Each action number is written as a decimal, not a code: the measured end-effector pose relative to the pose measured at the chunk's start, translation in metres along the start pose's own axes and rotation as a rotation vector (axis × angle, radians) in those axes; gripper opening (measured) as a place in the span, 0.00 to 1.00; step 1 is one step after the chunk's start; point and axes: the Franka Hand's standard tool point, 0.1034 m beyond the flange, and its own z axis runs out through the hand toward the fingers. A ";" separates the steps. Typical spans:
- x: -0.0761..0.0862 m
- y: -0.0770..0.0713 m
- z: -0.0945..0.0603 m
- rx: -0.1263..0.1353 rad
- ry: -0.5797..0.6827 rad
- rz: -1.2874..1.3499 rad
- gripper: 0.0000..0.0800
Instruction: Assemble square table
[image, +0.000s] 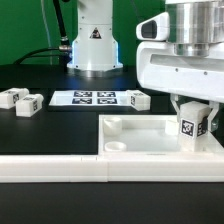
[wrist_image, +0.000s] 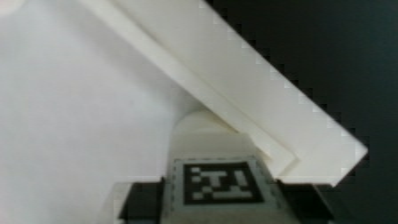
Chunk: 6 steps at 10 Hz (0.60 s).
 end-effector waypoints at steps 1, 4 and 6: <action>0.001 0.000 0.001 0.014 -0.023 0.127 0.36; 0.000 0.001 0.003 0.047 -0.059 0.386 0.36; -0.002 0.002 0.003 0.026 -0.063 0.428 0.36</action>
Offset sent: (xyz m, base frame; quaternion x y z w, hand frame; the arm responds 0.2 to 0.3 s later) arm -0.0126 -0.0116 -0.0019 0.0039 0.0312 0.1579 0.9869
